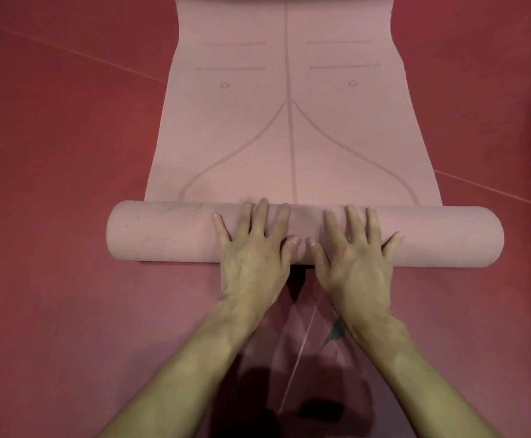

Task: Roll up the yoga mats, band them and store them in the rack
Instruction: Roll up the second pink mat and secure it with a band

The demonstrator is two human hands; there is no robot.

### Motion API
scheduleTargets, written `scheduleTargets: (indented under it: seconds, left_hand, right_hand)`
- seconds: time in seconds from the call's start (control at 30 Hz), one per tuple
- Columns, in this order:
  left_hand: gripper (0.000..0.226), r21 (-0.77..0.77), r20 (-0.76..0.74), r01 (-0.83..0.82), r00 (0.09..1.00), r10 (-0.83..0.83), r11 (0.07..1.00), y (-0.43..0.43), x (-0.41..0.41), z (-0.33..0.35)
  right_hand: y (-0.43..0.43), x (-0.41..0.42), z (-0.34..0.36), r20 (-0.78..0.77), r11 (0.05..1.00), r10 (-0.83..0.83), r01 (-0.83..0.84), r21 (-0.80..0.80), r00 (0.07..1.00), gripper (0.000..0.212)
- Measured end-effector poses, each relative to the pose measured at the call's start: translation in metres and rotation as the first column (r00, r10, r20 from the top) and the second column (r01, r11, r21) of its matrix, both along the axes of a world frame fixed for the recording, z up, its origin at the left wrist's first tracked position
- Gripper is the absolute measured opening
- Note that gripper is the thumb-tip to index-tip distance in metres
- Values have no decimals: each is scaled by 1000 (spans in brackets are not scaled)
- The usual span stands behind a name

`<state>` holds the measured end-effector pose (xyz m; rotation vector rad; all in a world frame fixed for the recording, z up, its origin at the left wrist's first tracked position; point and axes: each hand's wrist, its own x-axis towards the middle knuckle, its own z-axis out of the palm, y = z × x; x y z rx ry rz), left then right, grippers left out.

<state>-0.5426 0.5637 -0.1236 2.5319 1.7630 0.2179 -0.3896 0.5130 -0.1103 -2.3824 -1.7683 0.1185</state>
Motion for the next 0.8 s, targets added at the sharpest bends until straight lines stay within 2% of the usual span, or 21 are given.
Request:
scheduleTargets:
  seconds: [0.07, 0.17, 0.37, 0.47, 0.63, 0.8]
  left_hand:
    - [55, 17, 27, 8, 1000, -8, 1000, 6, -2, 1]
    - [56, 30, -15, 36, 999, -36, 999, 8, -4, 0]
    - [57, 26, -22, 26, 999, -25, 999, 14, -3, 0]
    - [59, 3, -12, 14, 1000, -14, 1000, 23, 0, 2]
    - [69, -74, -17, -29, 999, 28, 997, 29, 4, 5]
    - [69, -27, -41, -40, 998, 38, 999, 31, 0, 1]
  right_hand:
    - [11, 3, 1, -3, 999, 4, -4, -33, 1000, 58]
    - [18, 4, -1, -4, 998, 1, -1, -60, 1000, 63]
    - [3, -4, -3, 35, 1000, 1, -2, 27, 999, 60]
    - [2, -11, -6, -16, 998, 1, 0, 68, 1000, 63]
    - [14, -5, -3, -32, 999, 9, -7, 51, 999, 59]
    - [29, -1, -4, -57, 1000, 1, 1, 23, 998, 56]
